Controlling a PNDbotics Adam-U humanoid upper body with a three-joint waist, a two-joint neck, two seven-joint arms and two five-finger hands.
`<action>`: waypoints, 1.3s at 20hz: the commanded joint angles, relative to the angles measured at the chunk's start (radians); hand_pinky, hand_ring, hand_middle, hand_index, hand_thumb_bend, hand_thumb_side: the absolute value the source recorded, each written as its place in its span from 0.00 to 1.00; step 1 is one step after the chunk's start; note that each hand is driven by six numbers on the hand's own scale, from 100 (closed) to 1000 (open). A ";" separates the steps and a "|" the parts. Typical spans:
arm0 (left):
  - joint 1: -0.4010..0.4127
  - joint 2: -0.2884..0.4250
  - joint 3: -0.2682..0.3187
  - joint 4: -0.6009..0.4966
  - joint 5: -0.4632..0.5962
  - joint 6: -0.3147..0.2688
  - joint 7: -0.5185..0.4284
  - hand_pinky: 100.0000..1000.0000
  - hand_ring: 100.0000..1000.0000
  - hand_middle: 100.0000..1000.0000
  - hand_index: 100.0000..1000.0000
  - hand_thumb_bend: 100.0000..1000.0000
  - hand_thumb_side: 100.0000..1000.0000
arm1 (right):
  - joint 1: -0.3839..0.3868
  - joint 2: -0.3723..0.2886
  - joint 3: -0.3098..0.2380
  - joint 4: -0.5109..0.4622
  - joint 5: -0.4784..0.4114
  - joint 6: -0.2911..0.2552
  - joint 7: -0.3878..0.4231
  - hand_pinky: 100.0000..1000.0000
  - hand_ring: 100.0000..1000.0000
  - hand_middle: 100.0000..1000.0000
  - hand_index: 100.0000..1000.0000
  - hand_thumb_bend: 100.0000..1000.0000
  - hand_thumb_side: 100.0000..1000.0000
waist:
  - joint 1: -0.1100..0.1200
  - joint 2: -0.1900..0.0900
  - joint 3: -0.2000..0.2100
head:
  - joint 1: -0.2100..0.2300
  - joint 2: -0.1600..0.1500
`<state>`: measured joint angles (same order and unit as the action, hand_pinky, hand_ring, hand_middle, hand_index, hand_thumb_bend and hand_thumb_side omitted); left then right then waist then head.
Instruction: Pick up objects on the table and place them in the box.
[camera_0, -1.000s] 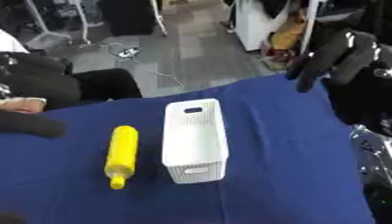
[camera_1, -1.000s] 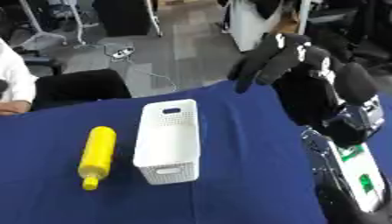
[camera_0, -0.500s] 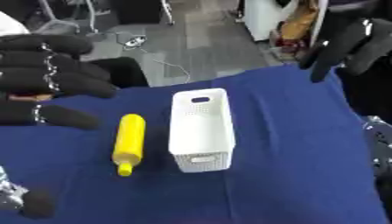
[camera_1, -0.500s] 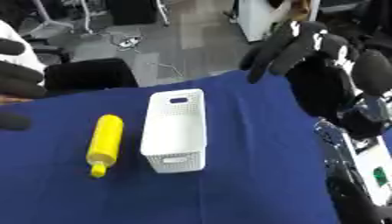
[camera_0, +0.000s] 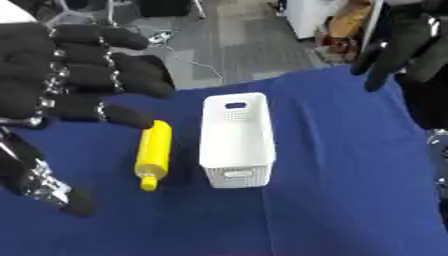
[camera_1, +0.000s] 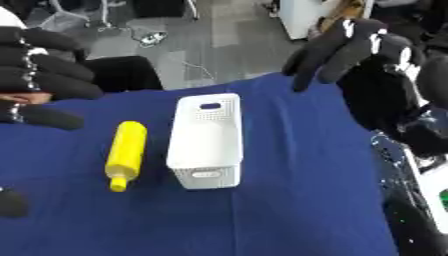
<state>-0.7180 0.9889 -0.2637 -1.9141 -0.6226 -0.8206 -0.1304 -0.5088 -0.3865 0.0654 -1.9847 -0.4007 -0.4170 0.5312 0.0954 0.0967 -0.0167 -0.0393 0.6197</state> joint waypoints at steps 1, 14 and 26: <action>-0.039 -0.005 0.002 0.040 -0.032 -0.009 -0.004 0.99 0.85 0.91 0.80 0.71 0.48 | -0.019 -0.007 -0.001 -0.015 0.004 0.002 0.010 0.58 0.45 0.53 0.58 0.18 1.00 | -0.005 -0.008 -0.002 | 0.022 -0.017; -0.110 -0.048 -0.020 0.131 -0.189 -0.029 0.054 1.00 0.85 0.91 0.79 0.74 0.32 | -0.027 0.001 0.002 -0.015 0.008 0.012 0.027 0.58 0.45 0.53 0.58 0.19 1.00 | -0.005 -0.001 -0.010 | 0.047 -0.026; -0.167 -0.039 -0.053 0.150 -0.363 -0.086 0.065 1.00 0.86 0.91 0.78 0.83 0.27 | -0.050 0.025 0.001 -0.015 0.024 0.031 0.041 0.58 0.45 0.53 0.58 0.19 1.00 | -0.001 0.022 -0.044 | 0.108 0.006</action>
<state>-0.8615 0.9215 -0.3208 -1.7578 -0.9673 -0.9008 -0.0664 -0.5366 -0.3594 0.0710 -1.9847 -0.3809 -0.3895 0.5700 0.0968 0.1320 -0.0630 0.0569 0.6232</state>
